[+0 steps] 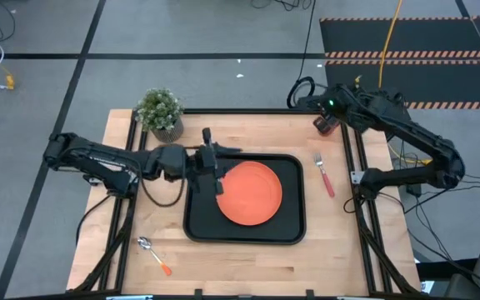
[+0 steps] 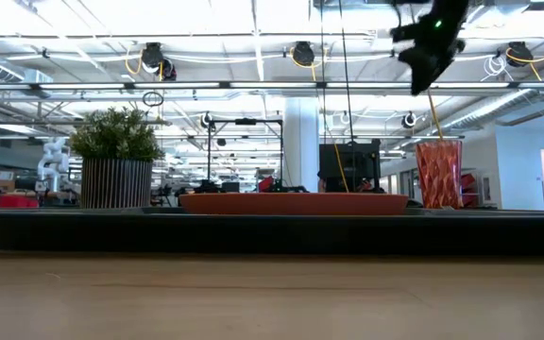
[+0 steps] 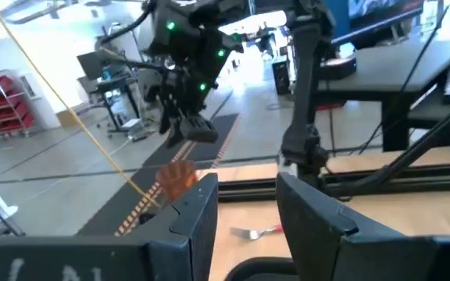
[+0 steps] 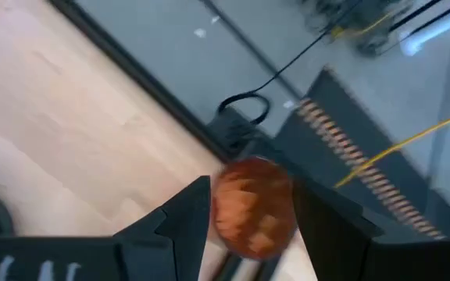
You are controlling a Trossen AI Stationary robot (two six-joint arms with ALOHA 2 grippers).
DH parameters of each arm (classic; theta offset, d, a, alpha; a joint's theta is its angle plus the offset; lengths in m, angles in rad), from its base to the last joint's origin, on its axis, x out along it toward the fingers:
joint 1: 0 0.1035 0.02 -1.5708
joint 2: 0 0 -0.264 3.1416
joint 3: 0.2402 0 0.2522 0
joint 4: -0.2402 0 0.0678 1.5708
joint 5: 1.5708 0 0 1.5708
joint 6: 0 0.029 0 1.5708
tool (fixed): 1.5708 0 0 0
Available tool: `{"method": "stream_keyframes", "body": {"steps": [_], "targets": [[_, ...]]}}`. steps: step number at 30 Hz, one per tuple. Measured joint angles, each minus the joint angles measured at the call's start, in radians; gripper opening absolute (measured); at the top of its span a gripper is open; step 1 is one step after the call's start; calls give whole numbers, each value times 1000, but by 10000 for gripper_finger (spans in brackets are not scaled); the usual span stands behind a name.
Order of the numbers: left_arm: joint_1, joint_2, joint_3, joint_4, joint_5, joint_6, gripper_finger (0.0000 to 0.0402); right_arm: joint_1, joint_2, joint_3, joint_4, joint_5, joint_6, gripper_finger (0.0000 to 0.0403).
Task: Pick and place plate/cup/fork/spoon on tray
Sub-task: Put the orange cup on the black tray to the top right of the orange plate
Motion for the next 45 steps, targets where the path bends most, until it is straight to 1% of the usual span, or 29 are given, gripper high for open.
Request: {"method": "stream_keyframes", "body": {"steps": [3,4,8,12,14,18,21,27,30,39,45], "targets": [[61,-11,0,-62,64,-17,136,-81,60,0,30,-128,-3,176],[84,-12,0,-71,94,-25,136,-103,81,0,35,-147,-3,176],[173,-43,-10,-112,195,-55,136,-175,156,0,31,-146,-12,176],[249,-88,-57,-75,293,-87,136,-243,198,0,14,-147,-27,176],[278,-118,-91,-28,341,-104,136,-276,207,0,3,-153,-28,176],[323,-195,-151,22,408,-143,136,-325,208,0,-18,-286,-40,176],[334,-234,-173,28,418,-158,136,-336,198,0,-22,-349,-40,176],[320,-264,-195,24,421,-173,136,-336,171,0,-27,-368,-24,176],[315,-263,-195,12,421,-181,136,-336,170,-3,-51,-432,-10,176],[315,-263,-195,8,417,-247,136,-328,170,-69,1,-432,-40,176],[309,-263,-195,4,417,-259,136,-328,171,-126,56,-432,-66,176]]}}
